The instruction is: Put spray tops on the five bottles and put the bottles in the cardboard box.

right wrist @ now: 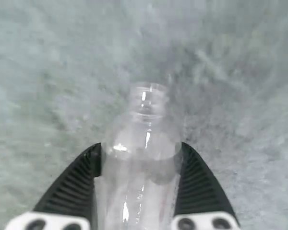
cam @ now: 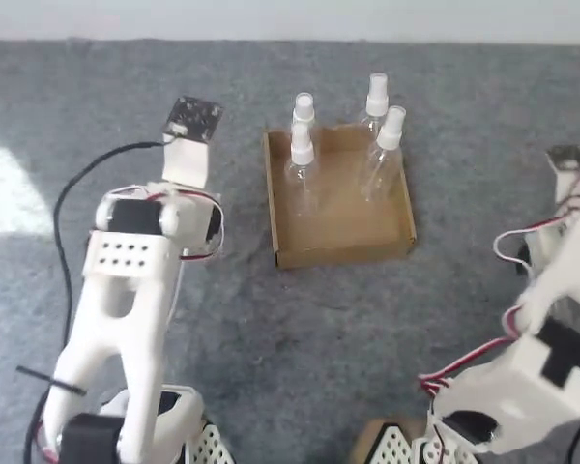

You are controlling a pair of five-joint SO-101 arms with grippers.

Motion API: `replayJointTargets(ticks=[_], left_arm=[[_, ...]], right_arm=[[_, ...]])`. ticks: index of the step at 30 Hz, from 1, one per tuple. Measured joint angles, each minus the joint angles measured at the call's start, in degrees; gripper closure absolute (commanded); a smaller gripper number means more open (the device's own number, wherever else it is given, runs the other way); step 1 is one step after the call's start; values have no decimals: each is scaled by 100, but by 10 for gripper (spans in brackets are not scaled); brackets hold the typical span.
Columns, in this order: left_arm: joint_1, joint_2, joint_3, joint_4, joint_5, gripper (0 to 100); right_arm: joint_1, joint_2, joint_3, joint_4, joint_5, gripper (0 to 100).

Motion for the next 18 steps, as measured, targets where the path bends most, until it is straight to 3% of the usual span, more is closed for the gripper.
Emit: replayJointTargets(ticks=[7, 14, 18], left_arm=[[0, -1275, -1310, 668, 123, 990], [-26, -2048, -2822, 844, 510, 990], [-26, -2084, -3516, 844, 1204, 991]], right_arm=[[-1556, -2189, 229, 334, -809, 993], [-4598, -5231, 2382, -299, -1785, 993], [-6224, -6629, 3701, -1055, -2215, 993]])
